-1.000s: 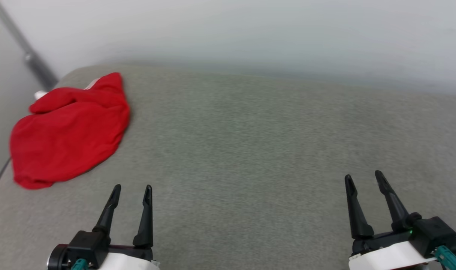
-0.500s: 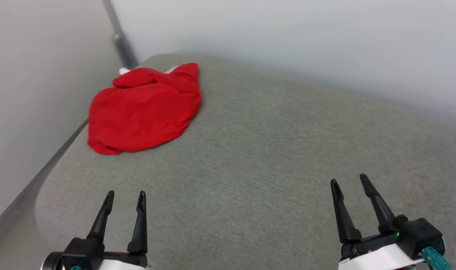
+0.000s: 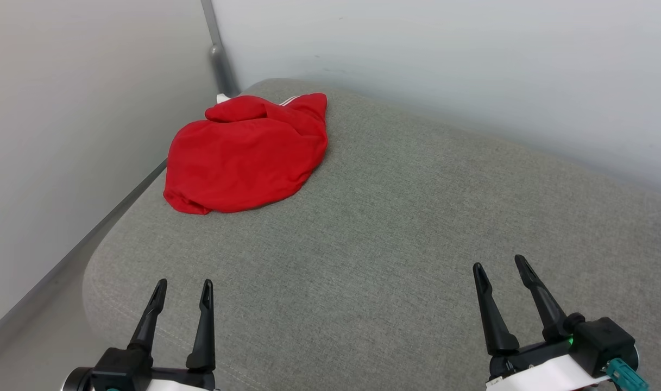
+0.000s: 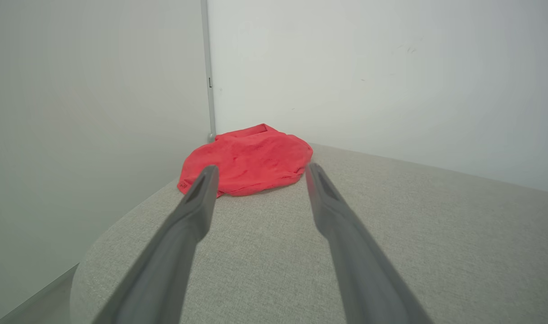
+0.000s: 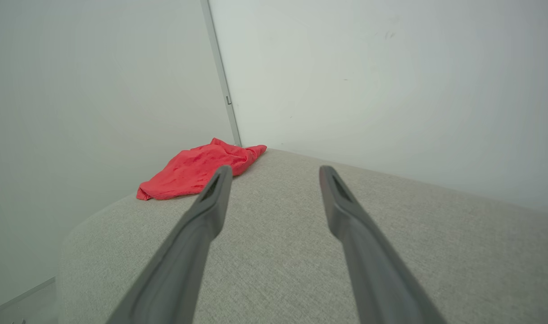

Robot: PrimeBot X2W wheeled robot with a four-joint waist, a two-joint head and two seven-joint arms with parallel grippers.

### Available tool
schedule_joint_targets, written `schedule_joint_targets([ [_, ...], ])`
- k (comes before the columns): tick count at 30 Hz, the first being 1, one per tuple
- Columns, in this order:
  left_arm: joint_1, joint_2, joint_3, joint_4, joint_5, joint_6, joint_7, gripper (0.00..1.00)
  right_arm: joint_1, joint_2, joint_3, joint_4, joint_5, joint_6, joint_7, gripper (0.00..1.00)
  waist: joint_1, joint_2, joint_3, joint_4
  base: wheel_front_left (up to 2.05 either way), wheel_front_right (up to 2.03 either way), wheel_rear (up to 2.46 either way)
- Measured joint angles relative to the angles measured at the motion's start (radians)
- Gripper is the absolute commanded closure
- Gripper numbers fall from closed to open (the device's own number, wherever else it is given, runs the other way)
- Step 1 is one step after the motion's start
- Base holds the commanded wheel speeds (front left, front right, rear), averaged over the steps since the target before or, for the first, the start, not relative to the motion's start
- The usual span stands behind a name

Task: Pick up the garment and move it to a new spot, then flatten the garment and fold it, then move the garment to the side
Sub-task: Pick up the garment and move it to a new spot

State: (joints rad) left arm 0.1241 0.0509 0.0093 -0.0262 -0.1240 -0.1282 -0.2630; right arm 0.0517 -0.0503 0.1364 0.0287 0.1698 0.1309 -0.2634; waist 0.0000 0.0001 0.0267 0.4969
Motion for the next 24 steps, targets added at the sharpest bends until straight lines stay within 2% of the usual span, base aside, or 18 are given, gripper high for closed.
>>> schedule_joint_targets([
  [10,0.000,0.000,0.010,-0.004,-0.003,0.000,0.000,0.00,0.000,0.000,0.002,0.000,0.005,0.000,0.000,0.00,0.0000,0.0000,0.005,-0.015,0.00,0.00,0.00],
  [12,-0.003,0.000,0.036,-0.001,-0.031,0.000,0.000,0.00,-0.001,0.000,0.001,-0.005,-0.002,0.000,0.000,0.00,0.0000,0.0000,0.014,-0.024,0.00,0.00,0.00],
  [17,-0.049,0.003,0.059,0.001,-0.018,-0.001,0.000,0.00,-0.008,0.000,-0.008,-0.013,-0.022,0.000,0.000,0.00,0.0000,0.0000,0.051,-0.040,0.00,0.00,0.00],
  [20,-0.097,0.052,0.026,0.049,-0.046,-0.001,0.000,0.00,-0.022,0.000,-0.014,-0.019,-0.050,0.000,0.000,0.00,0.0001,0.0000,0.086,-0.052,0.00,0.00,0.00],
  [24,-0.232,0.179,0.001,0.152,-0.120,-0.003,0.000,0.00,-0.044,-0.010,-0.026,-0.043,-0.133,0.000,0.000,0.00,0.0001,0.0000,0.162,-0.072,0.00,0.00,0.00],
])
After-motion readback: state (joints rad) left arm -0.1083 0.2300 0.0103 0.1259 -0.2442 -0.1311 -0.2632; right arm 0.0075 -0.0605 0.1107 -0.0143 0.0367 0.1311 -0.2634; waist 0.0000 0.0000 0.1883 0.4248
